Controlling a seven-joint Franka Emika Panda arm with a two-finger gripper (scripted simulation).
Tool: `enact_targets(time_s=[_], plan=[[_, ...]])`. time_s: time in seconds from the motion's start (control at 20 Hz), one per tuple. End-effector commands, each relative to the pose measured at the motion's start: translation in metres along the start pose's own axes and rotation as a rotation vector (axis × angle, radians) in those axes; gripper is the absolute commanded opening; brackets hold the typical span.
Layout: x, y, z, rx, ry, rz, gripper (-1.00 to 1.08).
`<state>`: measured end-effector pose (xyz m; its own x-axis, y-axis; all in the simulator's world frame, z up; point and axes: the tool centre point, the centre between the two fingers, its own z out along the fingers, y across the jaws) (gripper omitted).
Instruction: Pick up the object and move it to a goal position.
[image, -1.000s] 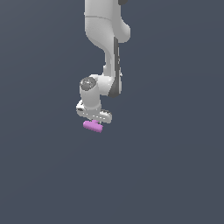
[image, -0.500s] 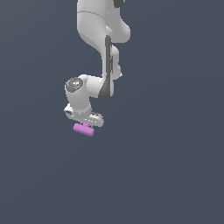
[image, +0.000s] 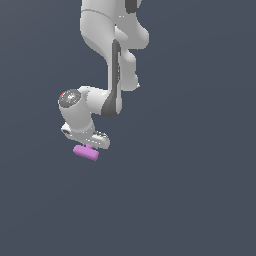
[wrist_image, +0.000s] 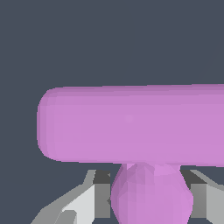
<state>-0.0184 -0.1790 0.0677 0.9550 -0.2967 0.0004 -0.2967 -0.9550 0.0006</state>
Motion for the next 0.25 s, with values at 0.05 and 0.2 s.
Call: enact_targets(time_s=[0.05,0.2], plan=[[0.0062,0.003,-0.0025,0.0,0.0,-0.001,-1.0],[0.0077,0.0039,-0.003,0.001,0.0,-0.001,-1.0]])
